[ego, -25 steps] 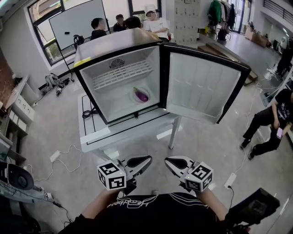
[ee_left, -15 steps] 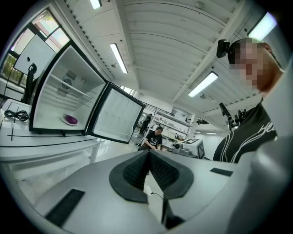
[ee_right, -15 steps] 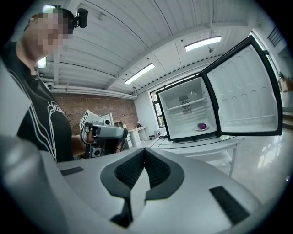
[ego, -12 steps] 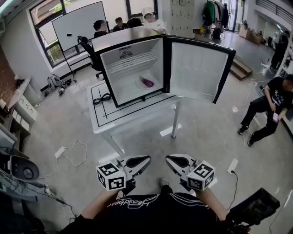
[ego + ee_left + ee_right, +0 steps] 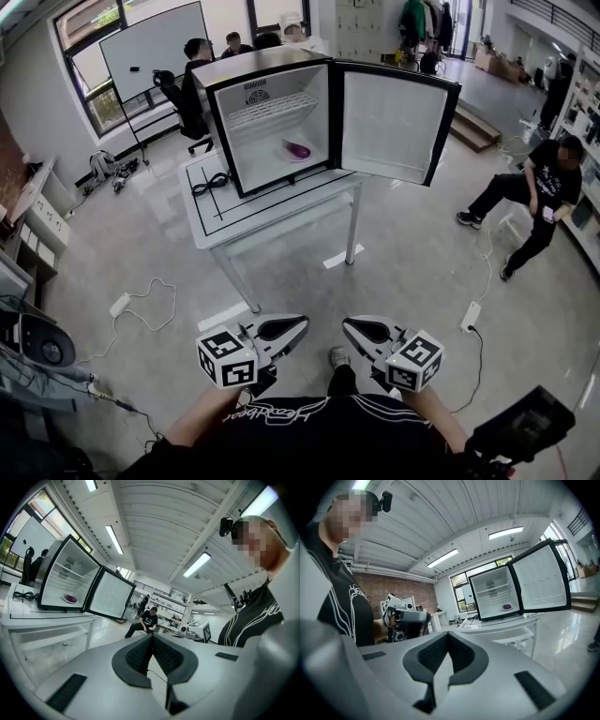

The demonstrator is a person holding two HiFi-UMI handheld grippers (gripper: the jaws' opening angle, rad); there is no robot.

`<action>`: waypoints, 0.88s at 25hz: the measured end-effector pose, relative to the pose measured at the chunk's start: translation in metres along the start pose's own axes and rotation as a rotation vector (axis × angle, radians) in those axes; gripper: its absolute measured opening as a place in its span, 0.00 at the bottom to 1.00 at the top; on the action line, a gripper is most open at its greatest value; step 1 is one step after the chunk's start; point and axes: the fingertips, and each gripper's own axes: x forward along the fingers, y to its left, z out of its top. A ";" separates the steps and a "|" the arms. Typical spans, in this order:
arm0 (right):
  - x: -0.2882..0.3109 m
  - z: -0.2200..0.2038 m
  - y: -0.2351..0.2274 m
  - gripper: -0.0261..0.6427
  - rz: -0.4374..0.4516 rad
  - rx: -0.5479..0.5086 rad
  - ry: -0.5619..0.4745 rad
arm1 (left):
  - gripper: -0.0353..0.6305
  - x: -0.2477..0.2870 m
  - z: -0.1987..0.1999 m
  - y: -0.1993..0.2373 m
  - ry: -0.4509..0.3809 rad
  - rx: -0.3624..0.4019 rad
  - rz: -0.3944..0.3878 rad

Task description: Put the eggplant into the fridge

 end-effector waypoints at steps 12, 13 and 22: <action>-0.012 -0.012 0.021 0.05 -0.031 -0.026 0.020 | 0.06 -0.018 -0.010 -0.016 -0.028 -0.001 -0.011; -0.012 -0.012 0.021 0.05 -0.030 -0.033 0.021 | 0.06 -0.019 -0.010 -0.016 -0.031 -0.001 -0.010; -0.016 -0.010 0.019 0.05 -0.036 -0.049 0.027 | 0.06 -0.011 -0.005 -0.012 -0.041 0.024 -0.005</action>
